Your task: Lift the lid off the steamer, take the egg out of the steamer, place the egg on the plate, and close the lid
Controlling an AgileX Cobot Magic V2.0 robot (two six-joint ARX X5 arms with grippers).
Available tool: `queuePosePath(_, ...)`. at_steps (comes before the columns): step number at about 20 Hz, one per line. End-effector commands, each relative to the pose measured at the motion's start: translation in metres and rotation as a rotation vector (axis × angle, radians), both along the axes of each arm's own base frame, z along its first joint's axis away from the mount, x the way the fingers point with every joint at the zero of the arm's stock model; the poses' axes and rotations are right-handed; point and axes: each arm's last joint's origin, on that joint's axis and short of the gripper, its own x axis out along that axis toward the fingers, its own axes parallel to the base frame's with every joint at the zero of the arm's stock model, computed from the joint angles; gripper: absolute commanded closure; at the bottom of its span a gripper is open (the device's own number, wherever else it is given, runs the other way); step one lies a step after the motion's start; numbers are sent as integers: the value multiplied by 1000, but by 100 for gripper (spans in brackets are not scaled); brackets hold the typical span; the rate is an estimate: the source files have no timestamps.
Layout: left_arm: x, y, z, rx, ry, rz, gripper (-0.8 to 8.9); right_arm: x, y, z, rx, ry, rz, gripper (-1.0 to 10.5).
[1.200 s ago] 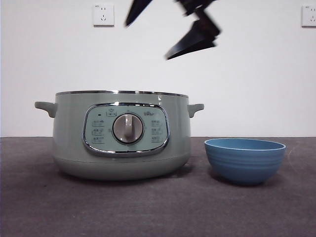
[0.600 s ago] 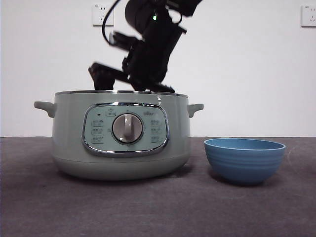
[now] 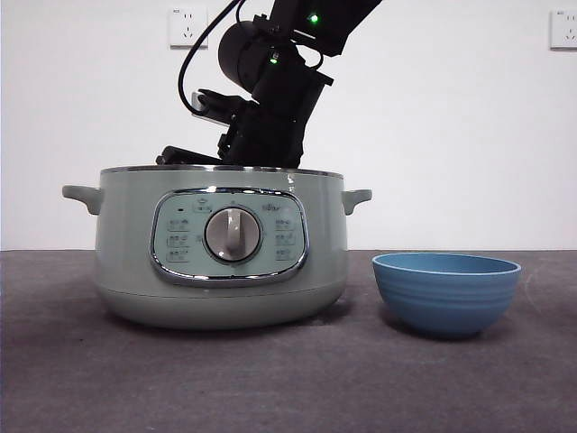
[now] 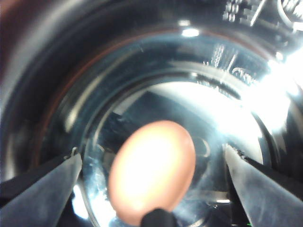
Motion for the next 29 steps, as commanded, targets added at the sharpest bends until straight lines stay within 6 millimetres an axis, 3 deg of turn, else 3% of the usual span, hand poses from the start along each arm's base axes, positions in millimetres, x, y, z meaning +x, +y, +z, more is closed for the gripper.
queuePosePath(1,-4,2,8,-20,-72,-1,822,0,3,-7,-10,6,6,588)
queuePosePath(7,-4,2,8,-21,-72,-1,822,0,3,-7,-8,11,9,964)
queuePosePath(10,-4,2,8,-20,-72,-2,822,-1,1,1,4,-4,10,959)
queuePosePath(11,-4,2,8,-21,-73,-1,822,-4,-1,14,23,-28,12,959)
queuePosePath(14,-4,2,9,-26,-80,-1,822,-23,-18,81,109,-142,19,959)
queuePosePath(18,-2,1,12,-37,-100,-3,822,-76,-72,170,48,-289,1,959)
queuePosePath(21,6,-3,12,-30,-84,-5,822,-116,-115,209,28,-316,-11,960)
queuePosePath(23,9,-5,12,-30,-82,-8,822,-125,-137,216,8,-300,-46,960)
queuePosePath(25,13,-6,13,-30,-82,-9,822,-124,-152,209,-26,-269,-83,960)
queuePosePath(29,19,-10,15,-48,-86,-53,822,-112,-171,159,-79,-186,-146,960)
